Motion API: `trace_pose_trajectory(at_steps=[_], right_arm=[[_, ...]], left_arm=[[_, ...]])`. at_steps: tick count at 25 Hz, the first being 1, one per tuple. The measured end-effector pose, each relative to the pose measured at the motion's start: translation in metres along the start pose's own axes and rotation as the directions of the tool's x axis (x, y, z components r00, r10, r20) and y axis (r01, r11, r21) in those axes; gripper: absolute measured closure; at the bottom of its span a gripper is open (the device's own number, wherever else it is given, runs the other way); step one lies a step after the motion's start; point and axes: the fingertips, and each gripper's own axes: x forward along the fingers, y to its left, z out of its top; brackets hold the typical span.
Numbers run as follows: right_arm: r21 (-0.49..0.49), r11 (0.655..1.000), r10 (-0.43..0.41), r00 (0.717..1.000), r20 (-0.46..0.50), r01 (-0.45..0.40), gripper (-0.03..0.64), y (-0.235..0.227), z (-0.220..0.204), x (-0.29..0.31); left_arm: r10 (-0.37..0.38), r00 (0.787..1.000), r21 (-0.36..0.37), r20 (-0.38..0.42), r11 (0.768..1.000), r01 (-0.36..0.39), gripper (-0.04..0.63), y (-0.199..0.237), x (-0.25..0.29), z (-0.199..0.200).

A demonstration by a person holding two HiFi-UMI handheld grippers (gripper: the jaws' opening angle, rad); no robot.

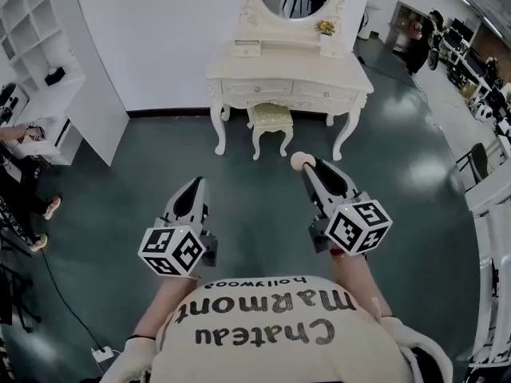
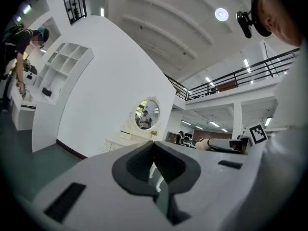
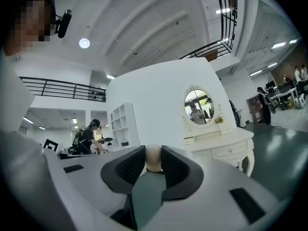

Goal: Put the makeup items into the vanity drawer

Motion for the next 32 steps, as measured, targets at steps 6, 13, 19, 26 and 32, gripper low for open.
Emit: trace_pose_trajectory(at_steps=[6,13,19,26,32], right_arm=[[-0.019,1.0,-0.001,1.0,0.006,0.002,0.494,0.027,-0.014,-0.002],[0.077,0.996,-0.036,0.999,0.0,0.036,0.494,0.029,-0.029,-0.001],[0.056,0.997,-0.046,0.998,-0.049,0.049,0.492,0.03,-0.041,0.014],[0.039,0.997,-0.056,0.994,-0.09,0.06,0.492,0.007,-0.046,0.034],[0.044,0.998,-0.028,0.993,-0.114,0.033,0.492,-0.018,-0.053,0.069]], left_arm=[[-0.036,0.999,0.013,-0.001,0.999,0.036,0.588,0.014,-0.016,0.003],[-0.046,0.999,-0.008,-0.011,0.999,0.046,0.586,0.03,-0.027,-0.004],[-0.056,0.997,-0.068,-0.044,0.996,0.053,0.586,0.043,-0.02,-0.019],[-0.043,0.997,-0.044,-0.057,0.998,0.04,0.587,0.05,0.008,-0.025],[-0.016,0.998,-0.056,-0.067,0.998,0.012,0.586,0.064,0.033,-0.032]])
